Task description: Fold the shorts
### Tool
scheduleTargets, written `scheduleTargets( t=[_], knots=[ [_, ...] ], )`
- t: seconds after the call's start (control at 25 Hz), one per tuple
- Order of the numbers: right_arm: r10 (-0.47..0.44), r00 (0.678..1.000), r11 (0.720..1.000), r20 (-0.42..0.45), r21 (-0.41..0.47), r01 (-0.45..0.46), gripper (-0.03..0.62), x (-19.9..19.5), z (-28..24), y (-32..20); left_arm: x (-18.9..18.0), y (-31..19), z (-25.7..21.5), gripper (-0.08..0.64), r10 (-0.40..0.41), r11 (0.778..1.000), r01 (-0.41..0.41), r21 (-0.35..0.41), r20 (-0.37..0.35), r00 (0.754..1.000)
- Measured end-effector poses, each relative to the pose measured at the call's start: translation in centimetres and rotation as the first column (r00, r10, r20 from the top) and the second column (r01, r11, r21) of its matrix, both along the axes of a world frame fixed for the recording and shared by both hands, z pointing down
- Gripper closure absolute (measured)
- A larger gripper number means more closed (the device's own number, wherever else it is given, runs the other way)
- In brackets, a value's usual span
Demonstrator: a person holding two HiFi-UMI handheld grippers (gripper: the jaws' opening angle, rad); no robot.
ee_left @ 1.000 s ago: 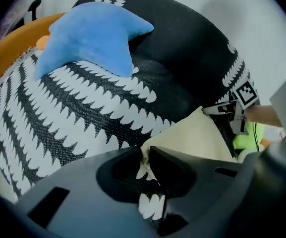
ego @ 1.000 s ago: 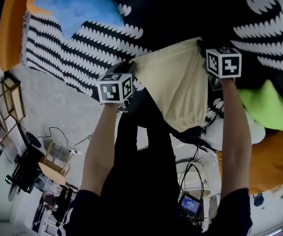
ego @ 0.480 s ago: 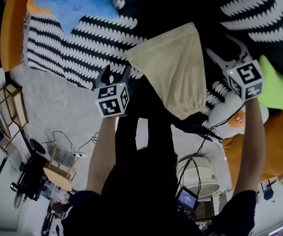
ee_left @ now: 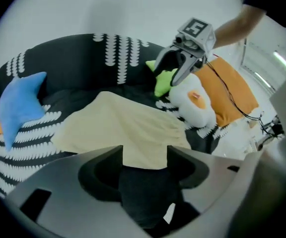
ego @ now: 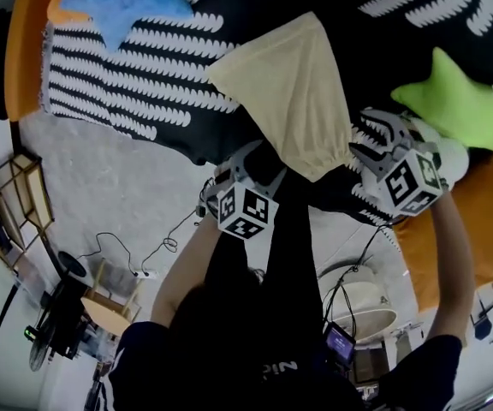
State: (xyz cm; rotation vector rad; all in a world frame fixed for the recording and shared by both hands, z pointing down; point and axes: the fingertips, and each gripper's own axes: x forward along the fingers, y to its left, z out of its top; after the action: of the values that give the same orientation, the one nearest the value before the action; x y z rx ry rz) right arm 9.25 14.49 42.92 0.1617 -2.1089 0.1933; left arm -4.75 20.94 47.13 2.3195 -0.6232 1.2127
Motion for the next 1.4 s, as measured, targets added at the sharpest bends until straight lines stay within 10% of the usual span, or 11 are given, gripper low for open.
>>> scheduleTargets(
  t=[0.12,0.32,0.52,0.76,0.88,1.2,1.4],
  knots=[
    [-0.23,0.971,0.973,-0.069,-0.007,0.23,0.328,0.6,2.0,5.4,4.3,5.0,0.0,0.296,0.188,0.982,-0.188,0.017,-0.004,0.982],
    [-0.536,0.828,0.84,-0.161,-0.012,0.542,0.327,2.4,6.2,12.6,8.8,11.5,2.1,0.307,0.499,0.864,-0.503,0.03,0.083,0.863],
    [-0.517,0.843,0.854,-0.15,-0.019,0.521,0.33,2.3,8.4,14.3,10.5,11.3,6.4,0.307,0.413,0.903,-0.43,0.027,0.225,0.882],
    [-0.466,0.874,0.884,-0.137,-0.027,0.467,0.331,2.1,9.7,14.8,10.8,11.7,10.8,0.32,0.567,0.797,-0.601,-0.055,0.41,0.715],
    [-0.462,0.874,0.885,-0.15,-0.026,0.464,0.331,2.6,10.2,15.0,10.8,11.3,10.8,0.34,0.548,0.817,-0.574,-0.057,0.389,0.74],
    [-0.416,0.9,0.899,-0.127,0.093,0.428,0.249,2.1,9.8,13.9,10.6,9.8,7.3,0.476,0.376,0.904,-0.361,-0.228,0.023,0.926],
    [-0.435,0.894,0.874,-0.11,0.188,0.448,0.174,0.7,9.4,14.1,10.3,7.0,4.3,0.48,0.197,0.872,-0.26,-0.414,-0.19,0.962]
  ],
)
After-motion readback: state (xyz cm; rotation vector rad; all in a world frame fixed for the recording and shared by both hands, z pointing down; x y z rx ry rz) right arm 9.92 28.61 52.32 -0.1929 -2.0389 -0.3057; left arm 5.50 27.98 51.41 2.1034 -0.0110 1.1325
